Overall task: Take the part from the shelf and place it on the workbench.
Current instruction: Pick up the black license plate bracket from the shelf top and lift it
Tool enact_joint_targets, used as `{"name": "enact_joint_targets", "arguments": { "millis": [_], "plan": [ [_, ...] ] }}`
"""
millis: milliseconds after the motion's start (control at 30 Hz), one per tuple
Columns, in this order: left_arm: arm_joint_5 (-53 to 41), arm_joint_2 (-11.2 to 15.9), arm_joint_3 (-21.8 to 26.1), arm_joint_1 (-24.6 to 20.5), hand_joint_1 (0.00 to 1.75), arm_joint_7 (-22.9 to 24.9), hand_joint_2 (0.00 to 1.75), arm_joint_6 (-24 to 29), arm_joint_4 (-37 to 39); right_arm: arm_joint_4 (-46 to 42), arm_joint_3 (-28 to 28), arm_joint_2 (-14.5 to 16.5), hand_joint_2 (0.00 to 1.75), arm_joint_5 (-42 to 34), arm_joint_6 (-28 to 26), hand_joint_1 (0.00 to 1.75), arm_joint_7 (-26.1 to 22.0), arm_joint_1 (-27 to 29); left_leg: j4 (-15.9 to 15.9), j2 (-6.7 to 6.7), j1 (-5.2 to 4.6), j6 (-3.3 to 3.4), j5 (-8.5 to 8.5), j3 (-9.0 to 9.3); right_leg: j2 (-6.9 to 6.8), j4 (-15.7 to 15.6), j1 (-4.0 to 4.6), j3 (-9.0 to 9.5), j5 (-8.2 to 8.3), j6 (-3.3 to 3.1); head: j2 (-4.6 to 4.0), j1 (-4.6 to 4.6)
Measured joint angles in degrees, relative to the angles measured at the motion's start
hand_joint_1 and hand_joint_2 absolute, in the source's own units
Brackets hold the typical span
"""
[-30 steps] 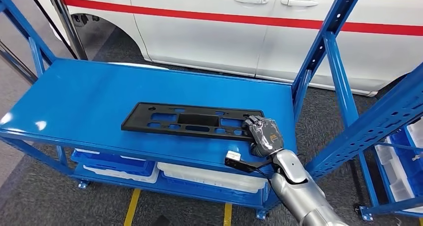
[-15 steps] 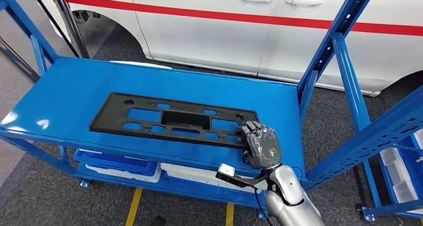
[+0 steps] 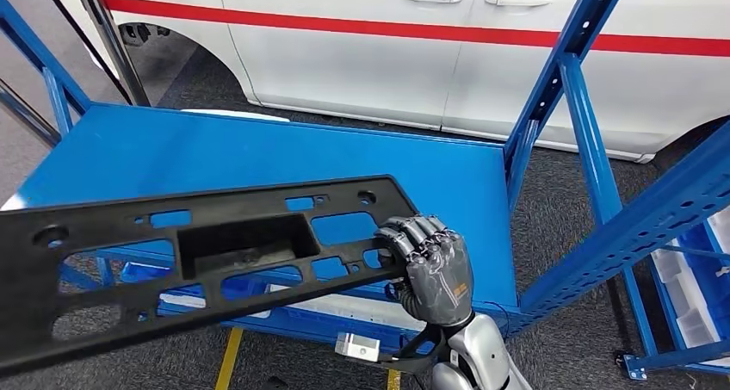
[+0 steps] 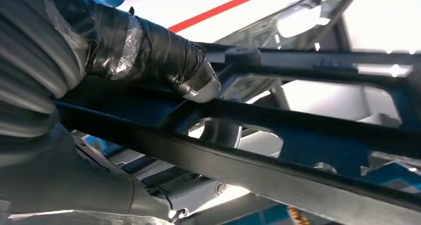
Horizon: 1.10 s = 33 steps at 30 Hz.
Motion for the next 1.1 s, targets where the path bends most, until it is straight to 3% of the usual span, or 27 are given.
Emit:
{"name": "enact_joint_targets", "arguments": {
  "millis": [133,200,267,300,333,367,433,500,600,667,767,800,833,867,967,1033,1100],
  "plan": [
    [0.1,0.0,0.2,0.3,0.00,-0.3,0.00,-0.3,0.0,-0.7,1.4,0.3,1.75,0.4,-0.4,1.75,0.2,0.6,-0.8,-0.02,0.07,1.29,0.38,0.25,0.01,0.9,-0.05,-0.38,-0.69,0.92,0.00,0.04],
    [0.1,0.0,0.3,0.3,0.00,-0.7,0.00,-0.6,0.0,-1.0,1.9,0.3,1.75,0.5,-0.6,1.75,0.3,0.9,-1.2,0.07,0.22,1.88,0.64,0.38,0.00,5.9,-0.24,-2.55,-3.77,1.40,0.00,0.07],
    [0.3,0.0,0.4,0.4,0.00,-1.0,0.87,-1.0,0.0,-1.0,2.5,0.3,1.75,0.6,-0.7,1.75,0.5,1.5,-1.2,0.12,0.18,2.09,0.63,0.31,-0.03,13.1,-0.40,-5.91,-6.99,1.74,0.00,0.05],
    [0.4,0.0,0.4,0.5,0.00,-1.2,1.31,-1.2,0.0,-1.0,2.9,0.3,1.75,0.6,-0.8,1.75,0.6,1.9,-1.1,0.12,0.15,2.11,0.60,0.31,-0.03,15.2,-0.47,-6.89,-7.36,1.82,0.00,0.05],
    [0.5,0.0,0.5,0.6,0.00,-1.4,1.75,-1.4,0.0,-1.0,3.3,0.3,1.75,0.6,-0.8,1.75,0.6,2.2,-1.0,0.10,0.14,2.11,0.55,0.32,-0.03,15.2,-0.52,-6.90,-6.64,1.81,0.00,0.05],
    [0.6,0.0,0.6,0.6,0.00,-1.6,1.75,-1.5,0.0,-1.0,3.6,0.3,1.75,0.7,-0.8,1.75,0.6,2.5,-0.9,0.07,0.14,2.06,0.48,0.36,-0.04,13.0,-0.55,-5.84,-5.00,1.71,0.00,0.06],
    [0.7,0.0,0.7,0.7,0.00,-2.0,1.75,-2.1,0.0,-1.0,4.2,0.4,1.75,0.8,-0.8,1.75,0.6,2.7,-0.8,-0.01,0.06,1.83,0.29,0.46,-0.04,5.5,-0.46,-2.05,-1.49,1.24,0.00,0.06],
    [0.9,0.0,0.8,0.7,0.00,-2.3,1.75,-2.6,0.0,-1.0,4.5,0.7,1.75,0.7,-0.8,1.75,0.4,2.8,-0.7,-0.03,-0.11,1.34,0.17,0.38,0.01,0.7,-0.18,0.09,-0.30,0.83,0.00,0.04],
    [1.4,0.1,1.0,0.7,0.00,-2.5,1.75,-2.7,0.0,-1.0,4.9,1.0,1.75,0.4,-0.9,1.75,0.3,3.2,-0.8,-0.01,-0.15,0.37,0.05,0.38,0.09,-0.2,-0.15,0.30,-0.27,0.31,0.00,0.03],
    [1.5,0.1,1.1,0.7,0.00,-2.4,1.75,-2.5,0.0,-1.0,5.1,1.3,1.75,0.3,-0.9,1.75,0.3,3.3,1.3,0.01,-0.05,-0.19,-1.62,-0.36,0.00,-0.8,-0.45,0.69,0.02,-0.37,0.00,-0.01],
    [1.0,0.1,1.2,0.9,0.00,-0.6,1.75,-0.6,0.0,-1.0,5.4,1.7,1.75,-0.1,-1.0,1.75,0.3,3.4,11.6,0.03,0.12,-0.71,-6.86,-4.92,-0.17,-0.9,-0.39,0.84,0.05,-0.90,0.00,-0.07],
    [0.8,0.1,1.2,1.0,0.00,0.0,1.75,0.1,0.0,-0.9,5.4,1.7,1.75,-0.3,-1.0,1.75,0.4,3.5,14.4,0.03,0.14,-0.84,-7.68,-6.23,-0.19,-0.8,-0.34,0.83,0.00,-0.95,0.00,-0.07],
    [0.7,0.1,1.2,1.0,0.00,0.5,1.75,0.7,0.0,-0.8,5.4,1.7,1.75,-0.4,-1.0,1.75,0.4,3.5,15.3,0.04,0.15,-0.89,-7.40,-6.69,-0.17,-0.8,-0.30,0.84,-0.05,-0.99,0.00,-0.07],
    [0.6,0.1,1.2,1.1,0.00,0.9,1.75,1.2,0.0,-0.8,5.4,1.7,1.75,-0.4,-1.0,1.75,0.4,3.6,13.7,0.04,0.16,-0.88,-5.96,-5.99,-0.13,-0.7,-0.29,0.89,-0.11,-0.98,0.00,-0.07],
    [0.6,0.1,1.2,1.1,0.00,1.6,1.75,2.6,0.0,-0.7,5.4,1.8,1.75,-0.6,-1.0,1.75,0.4,3.7,2.3,0.04,0.06,-0.41,-0.66,-0.63,0.02,-0.3,-0.18,1.01,-0.38,-0.60,0.00,-0.05],
    [0.6,0.1,1.2,1.0,0.00,1.9,1.75,3.2,0.0,-0.7,5.4,1.9,1.75,-0.7,-1.1,1.75,0.3,3.7,-0.6,-0.04,-0.15,0.02,-0.05,0.62,0.04,-0.2,-0.04,0.80,-0.35,-0.10,0.00,-0.04],
    [0.6,0.1,1.2,1.2,0.00,2.1,1.75,3.7,0.0,-0.7,5.4,1.9,1.75,-0.8,-1.1,1.75,0.2,3.8,-0.7,-0.07,-0.19,0.53,0.30,0.47,0.07,-0.2,0.03,0.69,-0.14,0.41,0.00,-0.04]
  ]
}}
